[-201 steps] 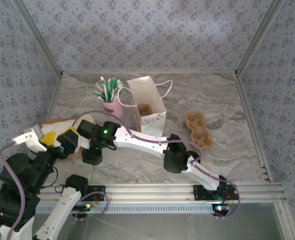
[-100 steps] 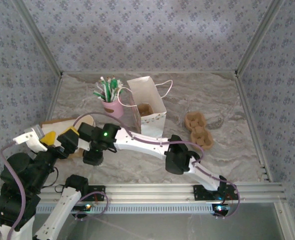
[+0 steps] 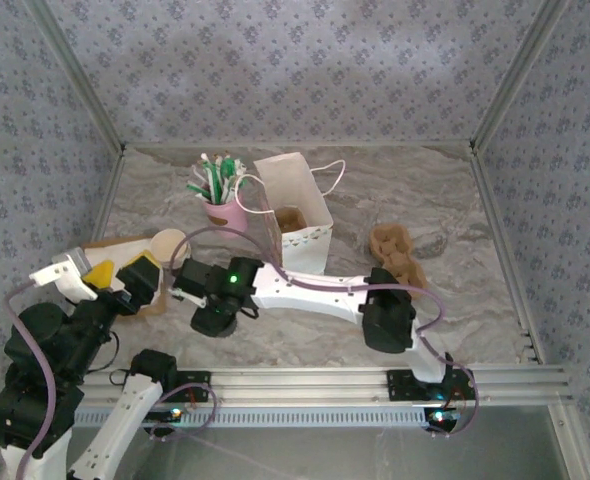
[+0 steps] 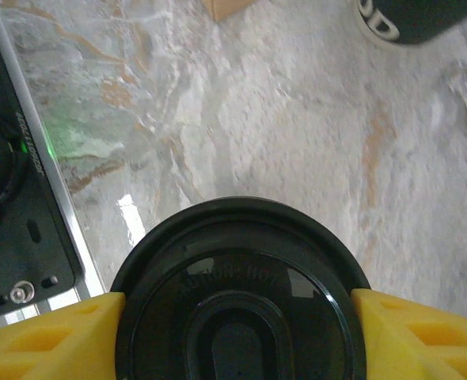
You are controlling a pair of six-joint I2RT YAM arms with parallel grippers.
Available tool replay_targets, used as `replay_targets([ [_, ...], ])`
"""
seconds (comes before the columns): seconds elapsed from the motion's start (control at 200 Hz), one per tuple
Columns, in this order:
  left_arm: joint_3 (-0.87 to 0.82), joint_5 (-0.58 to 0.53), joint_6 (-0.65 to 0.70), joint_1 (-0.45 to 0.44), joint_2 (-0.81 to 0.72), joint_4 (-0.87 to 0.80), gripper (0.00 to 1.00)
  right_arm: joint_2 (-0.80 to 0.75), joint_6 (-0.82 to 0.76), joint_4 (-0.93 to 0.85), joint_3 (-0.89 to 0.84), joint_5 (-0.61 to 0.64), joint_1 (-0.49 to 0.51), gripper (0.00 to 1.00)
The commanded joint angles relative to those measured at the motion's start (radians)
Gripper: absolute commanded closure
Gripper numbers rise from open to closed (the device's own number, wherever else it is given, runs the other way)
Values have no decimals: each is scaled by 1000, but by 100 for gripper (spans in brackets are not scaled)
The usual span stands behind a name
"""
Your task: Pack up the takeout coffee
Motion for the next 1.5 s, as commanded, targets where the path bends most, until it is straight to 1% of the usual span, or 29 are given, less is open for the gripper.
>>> replay_targets([
  [0.0,-13,22,-14,0,9,40,1,-85,121,-27,-96,80,15,30],
  [0.335,-48,51,-47,0,28,69,1,-273,399,-33,-345,204,27,30],
  [0.54,-96,81,-77,0,42,103,1,-377,528,-30,-481,264,24,30],
  [0.784,-128,113,-105,0,78,134,1,-499,660,13,-634,268,-6,29],
  [0.929,-155,141,-128,0,105,154,0,-531,691,36,-683,254,-16,25],
  [1.049,-176,163,-147,0,121,173,1,-554,704,43,-700,252,-16,17],
  [1.244,-209,214,-173,0,153,199,1,-595,691,35,-699,249,-16,8],
  [1.329,-219,223,-179,1,161,201,1,-616,679,21,-693,250,-16,0],
  [1.494,-226,246,-180,0,190,201,1,-659,644,-13,-683,261,-17,0],
])
